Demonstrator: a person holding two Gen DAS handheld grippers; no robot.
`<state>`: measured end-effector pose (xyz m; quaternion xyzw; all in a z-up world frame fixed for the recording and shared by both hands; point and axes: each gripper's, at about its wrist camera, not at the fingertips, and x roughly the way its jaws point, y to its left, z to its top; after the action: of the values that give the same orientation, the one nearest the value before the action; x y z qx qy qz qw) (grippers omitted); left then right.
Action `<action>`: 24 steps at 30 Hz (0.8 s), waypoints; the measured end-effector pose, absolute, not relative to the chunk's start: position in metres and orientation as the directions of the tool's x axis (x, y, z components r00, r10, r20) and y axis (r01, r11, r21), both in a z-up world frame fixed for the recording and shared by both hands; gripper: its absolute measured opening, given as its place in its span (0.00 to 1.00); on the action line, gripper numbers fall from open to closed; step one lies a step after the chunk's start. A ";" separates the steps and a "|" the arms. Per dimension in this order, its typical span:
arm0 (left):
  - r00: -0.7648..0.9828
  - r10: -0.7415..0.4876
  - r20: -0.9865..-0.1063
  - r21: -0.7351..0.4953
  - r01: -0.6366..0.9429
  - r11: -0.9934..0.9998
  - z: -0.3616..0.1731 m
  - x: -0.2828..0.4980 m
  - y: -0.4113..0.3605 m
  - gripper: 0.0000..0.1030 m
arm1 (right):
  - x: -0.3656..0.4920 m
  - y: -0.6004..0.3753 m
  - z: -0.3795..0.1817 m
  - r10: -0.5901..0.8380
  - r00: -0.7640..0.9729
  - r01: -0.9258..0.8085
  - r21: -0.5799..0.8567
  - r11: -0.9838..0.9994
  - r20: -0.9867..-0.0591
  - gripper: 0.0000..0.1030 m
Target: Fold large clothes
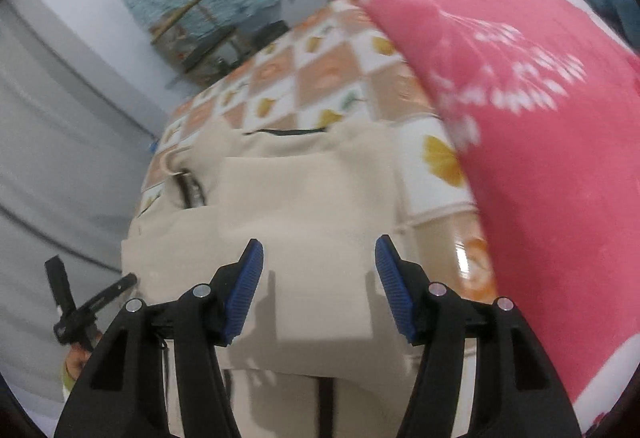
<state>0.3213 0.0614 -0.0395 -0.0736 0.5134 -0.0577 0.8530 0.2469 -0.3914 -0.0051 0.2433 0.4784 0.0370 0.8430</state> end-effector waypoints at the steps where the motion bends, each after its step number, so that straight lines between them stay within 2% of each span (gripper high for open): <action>1: 0.459 -0.168 -0.873 -0.174 0.030 0.984 -0.042 0.325 0.058 0.30 | 0.246 -0.394 -0.008 0.293 0.539 0.176 0.446 0.878 -0.790 0.55; 2: 0.473 -0.144 -0.869 -0.141 0.043 0.989 -0.044 0.330 0.051 0.28 | 0.245 -0.397 -0.012 0.289 0.537 0.183 0.444 0.877 -0.792 0.55; 3: 0.479 -0.141 -0.866 -0.128 0.059 0.990 -0.044 0.331 0.047 0.16 | 0.245 -0.399 -0.014 0.285 0.537 0.187 0.441 0.878 -0.794 0.55; 4: 0.482 -0.140 -0.865 -0.115 0.081 0.990 -0.044 0.331 0.042 0.12 | 0.243 -0.403 -0.016 0.277 0.536 0.191 0.435 0.880 -0.797 0.55; 6: 0.506 -0.113 -0.855 -0.069 0.104 0.992 -0.041 0.329 0.033 0.07 | 0.242 -0.408 -0.020 0.268 0.538 0.197 0.428 0.882 -0.799 0.55; 8: 0.548 -0.101 -0.830 -0.049 0.109 0.993 -0.032 0.320 0.030 0.06 | 0.242 -0.413 -0.021 0.260 0.541 0.205 0.426 0.881 -0.800 0.55; 12: 0.675 -0.138 -0.725 -0.079 0.117 0.990 0.015 0.281 0.037 0.06 | 0.246 -0.420 -0.024 0.258 0.541 0.216 0.429 0.877 -0.800 0.55; 14: 0.696 -0.122 -0.708 -0.080 0.093 0.992 0.024 0.268 0.044 0.06 | 0.248 -0.420 -0.025 0.252 0.538 0.207 0.415 0.886 -0.805 0.55; 22: 0.607 -0.076 -0.791 -0.119 -0.031 0.992 -0.023 0.251 0.080 0.06 | 0.273 -0.397 -0.033 0.214 0.499 0.134 0.319 0.938 -0.840 0.55; 24: 0.613 -0.067 -0.787 -0.108 -0.030 0.994 -0.027 0.247 0.080 0.06 | 0.282 -0.392 -0.037 0.176 0.490 0.130 0.271 0.954 -0.854 0.51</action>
<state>0.2469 0.0805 -0.0267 -0.0552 0.4399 -0.0102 0.8963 0.2821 -0.3918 -0.0370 0.1515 0.5047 0.0137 0.8498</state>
